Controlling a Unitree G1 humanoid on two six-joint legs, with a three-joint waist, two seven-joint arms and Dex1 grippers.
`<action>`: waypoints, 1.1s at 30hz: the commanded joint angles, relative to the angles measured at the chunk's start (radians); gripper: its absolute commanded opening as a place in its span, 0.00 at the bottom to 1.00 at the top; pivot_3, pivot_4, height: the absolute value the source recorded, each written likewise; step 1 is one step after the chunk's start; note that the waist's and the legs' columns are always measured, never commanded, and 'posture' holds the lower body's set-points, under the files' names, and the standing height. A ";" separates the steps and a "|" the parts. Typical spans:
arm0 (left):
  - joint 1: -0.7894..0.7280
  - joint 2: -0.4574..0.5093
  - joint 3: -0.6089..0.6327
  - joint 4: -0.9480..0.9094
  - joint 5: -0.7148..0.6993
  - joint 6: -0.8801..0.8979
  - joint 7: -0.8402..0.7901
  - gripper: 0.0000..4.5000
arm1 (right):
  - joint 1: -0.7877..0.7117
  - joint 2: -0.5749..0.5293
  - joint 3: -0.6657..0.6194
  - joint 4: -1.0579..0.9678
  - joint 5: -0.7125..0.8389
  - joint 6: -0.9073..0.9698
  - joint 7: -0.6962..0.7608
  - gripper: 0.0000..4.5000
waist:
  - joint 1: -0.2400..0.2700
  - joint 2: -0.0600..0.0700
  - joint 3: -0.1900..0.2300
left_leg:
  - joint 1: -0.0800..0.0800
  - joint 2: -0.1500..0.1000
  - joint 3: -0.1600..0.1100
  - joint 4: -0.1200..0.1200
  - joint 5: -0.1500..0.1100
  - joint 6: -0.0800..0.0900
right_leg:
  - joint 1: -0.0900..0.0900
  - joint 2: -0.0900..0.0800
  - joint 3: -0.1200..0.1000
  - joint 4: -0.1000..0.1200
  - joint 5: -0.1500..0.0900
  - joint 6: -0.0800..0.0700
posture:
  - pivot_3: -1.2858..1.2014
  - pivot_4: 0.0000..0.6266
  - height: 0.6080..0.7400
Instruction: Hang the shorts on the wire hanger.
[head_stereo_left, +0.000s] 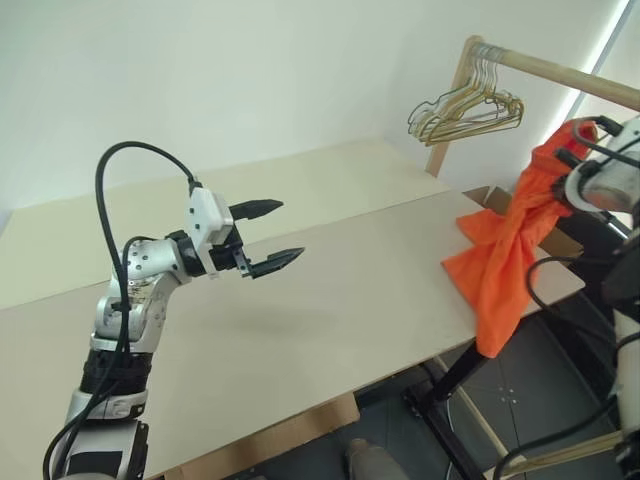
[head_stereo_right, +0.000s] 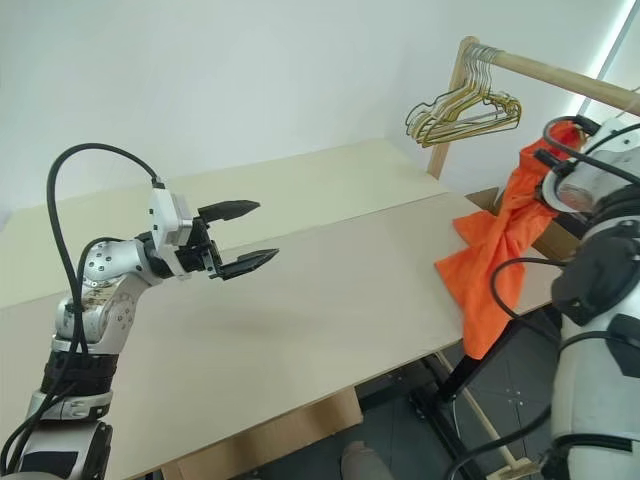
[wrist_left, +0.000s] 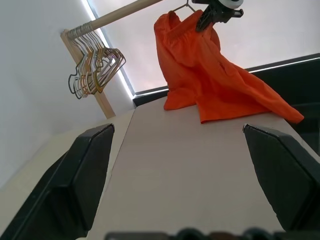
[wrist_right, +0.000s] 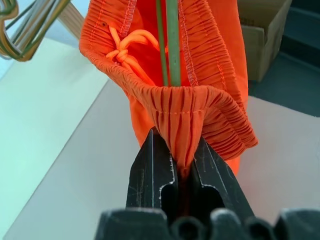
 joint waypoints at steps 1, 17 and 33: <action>-0.025 -0.004 -0.009 -0.022 -0.017 -0.001 -0.011 1.00 | -0.022 -0.048 0.001 -0.055 0.027 0.072 0.051 0.00 | 0.001 0.000 0.000 | 0.000 0.000 0.001 0.000 0.000 0.001 | 0.000 0.000 0.000 -0.001 0.000 0.000 | 0.44 0.00 1.00; -0.035 -0.001 -0.034 -0.005 0.001 -0.007 -0.034 1.00 | -0.033 -0.119 0.124 -0.078 -0.034 0.080 0.230 0.00 | -0.029 0.001 0.001 | 0.000 -0.002 0.008 0.000 -0.002 0.003 | 0.001 -0.001 0.008 -0.002 0.000 0.005 | 0.44 0.00 1.00; 0.028 0.046 -0.038 -0.111 -0.040 0.090 -0.046 1.00 | -0.061 -0.152 0.147 -0.077 -0.048 0.070 0.219 0.00 | -0.026 0.002 0.001 | 0.000 -0.002 0.010 0.000 -0.002 0.003 | 0.001 -0.001 0.010 -0.001 -0.001 0.009 | 0.44 0.02 1.00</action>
